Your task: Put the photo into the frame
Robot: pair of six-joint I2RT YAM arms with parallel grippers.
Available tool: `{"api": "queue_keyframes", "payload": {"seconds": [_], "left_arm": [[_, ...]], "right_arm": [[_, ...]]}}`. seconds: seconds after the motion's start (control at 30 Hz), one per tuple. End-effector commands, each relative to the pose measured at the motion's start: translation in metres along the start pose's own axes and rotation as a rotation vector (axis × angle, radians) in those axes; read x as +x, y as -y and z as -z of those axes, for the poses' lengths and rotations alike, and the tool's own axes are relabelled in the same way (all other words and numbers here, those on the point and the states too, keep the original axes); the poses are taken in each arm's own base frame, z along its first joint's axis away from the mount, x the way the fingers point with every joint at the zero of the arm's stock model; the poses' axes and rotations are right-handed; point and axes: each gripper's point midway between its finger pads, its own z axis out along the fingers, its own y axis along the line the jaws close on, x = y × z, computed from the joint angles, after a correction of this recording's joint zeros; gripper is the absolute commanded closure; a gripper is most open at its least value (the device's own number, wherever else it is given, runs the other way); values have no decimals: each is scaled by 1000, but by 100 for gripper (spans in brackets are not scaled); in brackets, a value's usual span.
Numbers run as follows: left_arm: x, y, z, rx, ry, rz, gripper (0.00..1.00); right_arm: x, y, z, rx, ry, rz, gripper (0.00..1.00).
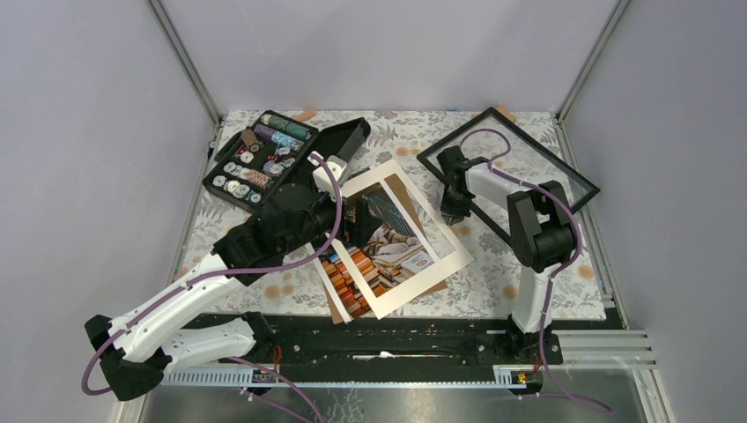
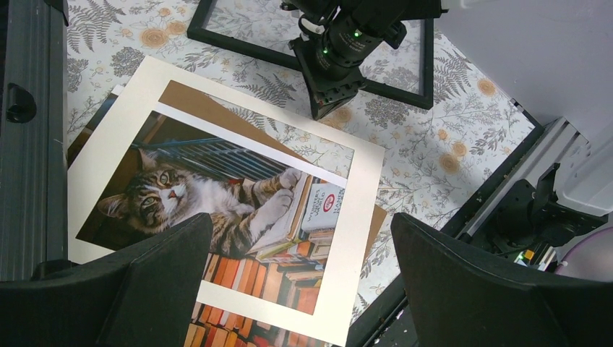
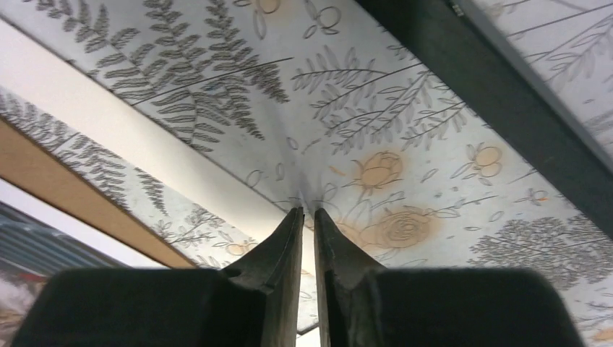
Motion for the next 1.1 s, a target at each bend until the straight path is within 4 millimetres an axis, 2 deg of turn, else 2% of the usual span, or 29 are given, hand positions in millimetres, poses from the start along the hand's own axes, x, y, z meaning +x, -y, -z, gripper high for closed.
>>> {"api": "queue_keyframes", "payload": {"seconds": [0.0, 0.13, 0.2, 0.3, 0.37, 0.47, 0.6, 0.87, 1.07], "left_arm": [[-17, 4, 4, 22, 66, -1, 1], [-16, 5, 4, 27, 62, -2, 1], [-16, 5, 4, 28, 62, -2, 1], [-16, 5, 4, 26, 64, -2, 1], [-16, 6, 4, 29, 63, -2, 1], [-16, 8, 4, 36, 63, -3, 1], [-16, 7, 4, 34, 62, -4, 1], [-14, 8, 3, 36, 59, -2, 1], [-14, 8, 2, 39, 56, -3, 1]], "right_arm": [[-8, -18, 10, -52, 45, -49, 77], [-36, 10, 48, 81, 146, 36, 59], [-47, 32, 60, 150, 165, 78, 51], [-53, 58, 65, 172, 159, 94, 44], [-52, 68, 61, 151, 132, 109, 37], [-49, 71, 48, 69, 71, 125, 34], [-52, 76, 39, 65, 64, 128, 30], [-46, 97, 20, 155, 23, 111, 31], [-41, 101, 9, 150, 8, 117, 33]]}}
